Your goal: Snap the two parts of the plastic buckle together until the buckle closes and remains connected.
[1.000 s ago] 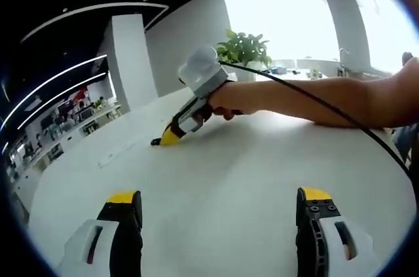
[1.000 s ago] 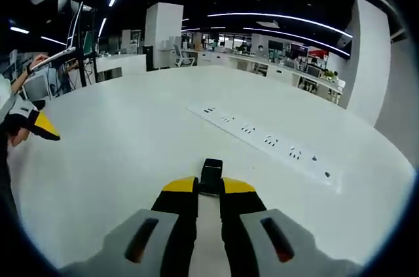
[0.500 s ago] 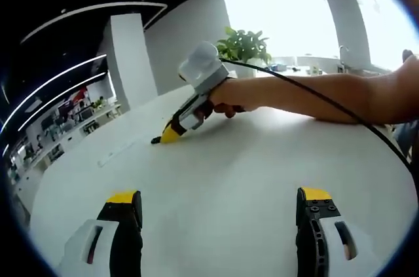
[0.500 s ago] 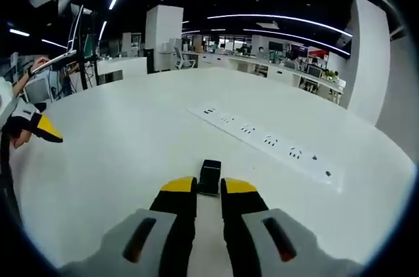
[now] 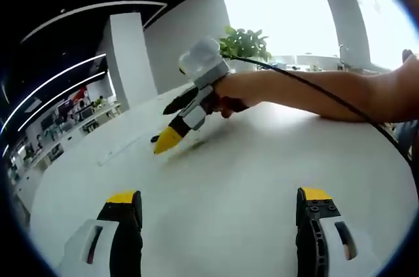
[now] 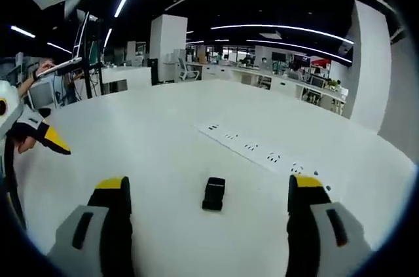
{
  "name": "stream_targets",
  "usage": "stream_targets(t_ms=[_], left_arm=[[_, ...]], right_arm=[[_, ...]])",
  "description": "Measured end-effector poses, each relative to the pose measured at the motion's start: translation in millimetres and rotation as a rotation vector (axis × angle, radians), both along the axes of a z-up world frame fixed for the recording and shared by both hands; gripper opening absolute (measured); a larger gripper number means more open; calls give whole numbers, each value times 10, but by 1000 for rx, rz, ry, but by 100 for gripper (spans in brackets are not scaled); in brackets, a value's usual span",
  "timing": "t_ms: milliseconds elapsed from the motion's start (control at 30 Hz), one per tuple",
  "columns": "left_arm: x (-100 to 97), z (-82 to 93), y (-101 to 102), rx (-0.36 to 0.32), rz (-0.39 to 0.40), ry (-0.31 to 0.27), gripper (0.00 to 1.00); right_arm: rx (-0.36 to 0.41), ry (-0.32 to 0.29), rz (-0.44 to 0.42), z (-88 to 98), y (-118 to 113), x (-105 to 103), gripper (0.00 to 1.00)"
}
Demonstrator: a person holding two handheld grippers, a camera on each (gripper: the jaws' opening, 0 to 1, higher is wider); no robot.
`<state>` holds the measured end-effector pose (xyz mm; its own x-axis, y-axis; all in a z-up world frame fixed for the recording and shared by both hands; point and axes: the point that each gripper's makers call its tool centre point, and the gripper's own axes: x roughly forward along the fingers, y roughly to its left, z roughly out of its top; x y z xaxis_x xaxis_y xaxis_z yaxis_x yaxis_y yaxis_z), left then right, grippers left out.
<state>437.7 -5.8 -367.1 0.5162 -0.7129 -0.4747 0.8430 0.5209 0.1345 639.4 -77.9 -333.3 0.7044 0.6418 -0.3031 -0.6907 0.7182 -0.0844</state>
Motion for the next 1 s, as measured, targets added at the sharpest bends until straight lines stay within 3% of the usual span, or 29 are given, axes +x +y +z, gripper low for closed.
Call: stream_targets(t_ms=[267,367,500,667,767,867,1000], left_arm=[[-2,-6,5,-9,2,11,98],[8,-14,15,-6,6,12,98],[24,-4,30,-14,11,15,99],[118,48,107,-55,53,25,96],[222,67,228,-79,119,40,93],[284,144,299,-155,164,55,95],[321,201,351,-191,171,59,94]], right_arm=[[75,-46,-33,223,-40,64,100],[92,-6,-58,187,-87,87,100],[94,-4,-77,171,-115,68,100],[96,-29,-101,202,-161,63,100],[91,-74,-136,263,-204,105,100],[103,-79,-138,285,-222,111,100],[119,-99,-141,344,-222,90,100]])
